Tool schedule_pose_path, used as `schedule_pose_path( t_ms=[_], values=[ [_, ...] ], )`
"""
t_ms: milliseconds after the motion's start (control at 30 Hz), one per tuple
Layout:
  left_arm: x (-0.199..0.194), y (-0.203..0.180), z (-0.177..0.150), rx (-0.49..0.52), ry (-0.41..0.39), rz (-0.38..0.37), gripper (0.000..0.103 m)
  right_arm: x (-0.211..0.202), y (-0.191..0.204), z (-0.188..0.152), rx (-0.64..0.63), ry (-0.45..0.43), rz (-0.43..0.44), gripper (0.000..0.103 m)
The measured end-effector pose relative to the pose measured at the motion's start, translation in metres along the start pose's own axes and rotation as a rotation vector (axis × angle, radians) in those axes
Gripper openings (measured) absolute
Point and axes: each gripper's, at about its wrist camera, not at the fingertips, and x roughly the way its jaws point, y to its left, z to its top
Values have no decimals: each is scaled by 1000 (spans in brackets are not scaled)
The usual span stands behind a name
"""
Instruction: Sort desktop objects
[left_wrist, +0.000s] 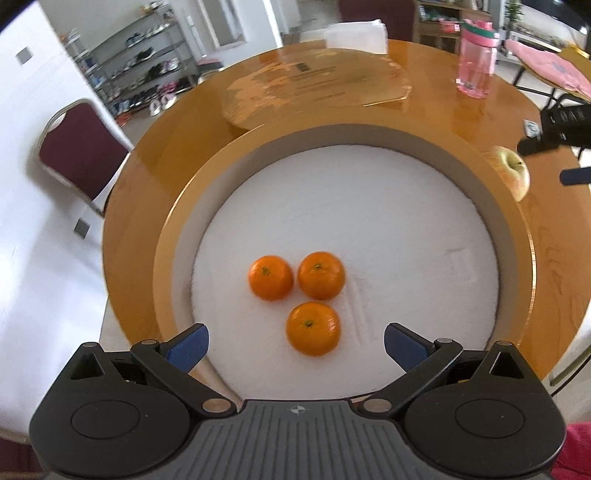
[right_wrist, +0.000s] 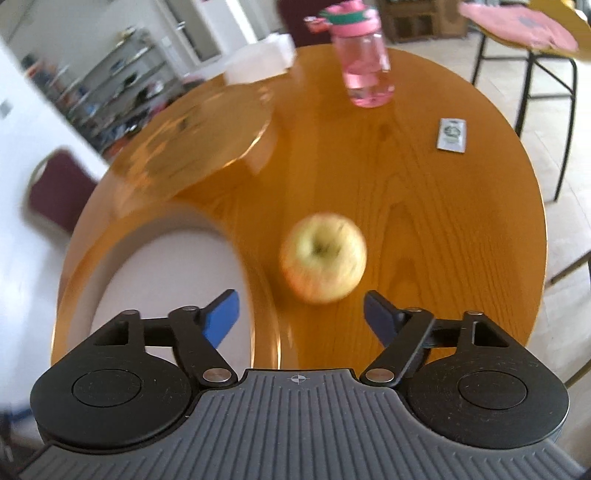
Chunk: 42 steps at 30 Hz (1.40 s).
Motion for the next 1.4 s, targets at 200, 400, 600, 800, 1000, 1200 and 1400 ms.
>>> schedule_pose_path(
  t_ms=[200, 400, 600, 800, 1000, 1200, 1400],
  values=[
    [2, 12, -6, -68, 32, 44, 102, 52, 5, 32, 27, 32, -134, 89],
    [2, 19, -9, -113, 51, 64, 102, 91, 19, 38, 16, 107, -183, 88],
    [3, 21, -11, -126, 59, 66, 102, 111, 21, 37, 45, 152, -228, 86],
    [3, 22, -12, -126, 58, 64, 102, 116, 26, 36, 4, 163, -256, 82],
    [2, 26, -13, -123, 55, 57, 102, 107, 19, 30, -8, 140, -244, 81],
    [2, 30, -14, -118, 41, 39, 102, 61, -6, 29, 68, 74, -207, 81],
    [2, 35, -13, -119, 21, 4, 102, -12, 29, 20, -16, -26, -71, 82]
  ],
)
